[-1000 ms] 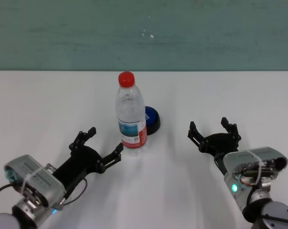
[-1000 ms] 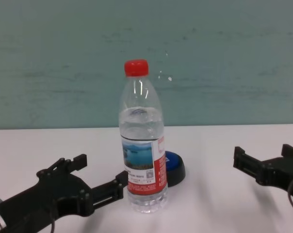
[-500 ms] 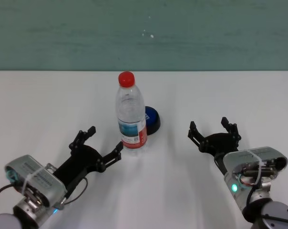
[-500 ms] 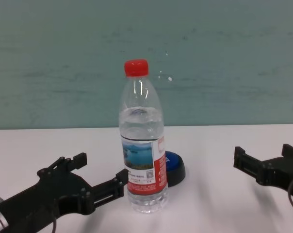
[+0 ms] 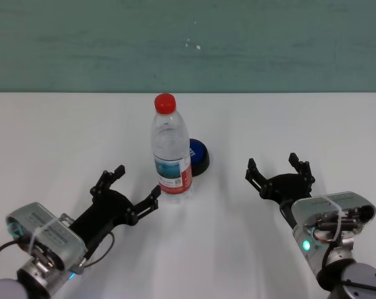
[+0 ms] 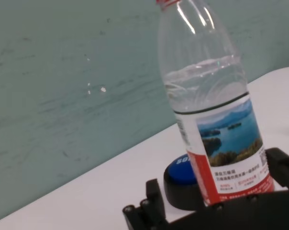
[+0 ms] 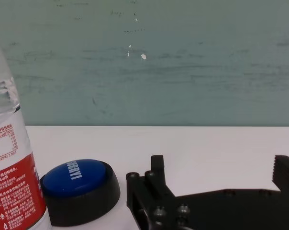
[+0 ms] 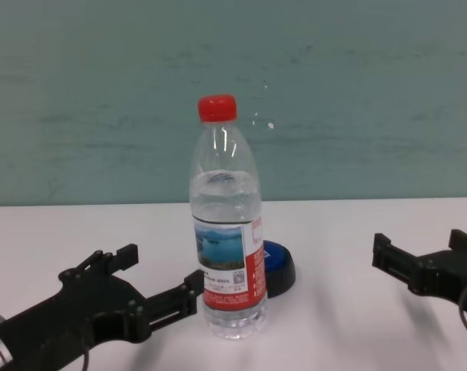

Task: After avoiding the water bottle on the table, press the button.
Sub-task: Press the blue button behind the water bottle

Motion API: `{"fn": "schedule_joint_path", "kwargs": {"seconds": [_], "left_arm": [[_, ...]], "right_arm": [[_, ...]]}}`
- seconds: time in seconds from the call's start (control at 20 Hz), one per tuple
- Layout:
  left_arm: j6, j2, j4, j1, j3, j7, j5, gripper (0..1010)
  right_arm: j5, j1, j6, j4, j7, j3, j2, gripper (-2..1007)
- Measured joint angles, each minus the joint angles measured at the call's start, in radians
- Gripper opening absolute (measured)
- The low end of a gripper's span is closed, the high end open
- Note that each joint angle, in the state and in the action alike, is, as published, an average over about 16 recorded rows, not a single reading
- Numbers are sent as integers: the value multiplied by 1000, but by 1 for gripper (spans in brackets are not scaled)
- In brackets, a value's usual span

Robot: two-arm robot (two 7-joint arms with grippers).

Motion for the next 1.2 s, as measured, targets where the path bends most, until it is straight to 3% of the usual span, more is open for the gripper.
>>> {"fn": "schedule_joint_path", "kwargs": {"seconds": [0.25, 0.6, 1.2], "left_arm": [[-2, 12, -32, 27, -7, 6, 10, 1000], [-5, 39, -113, 100, -34, 15, 17, 1000], [-7, 83, -224, 207, -96, -5, -22, 1000]], "right_arm": [[0, 0, 0, 0, 0, 0, 0, 1004], [0, 0, 0, 0, 0, 0, 0, 1004], [0, 0, 0, 0, 0, 0, 0, 1004]]}}
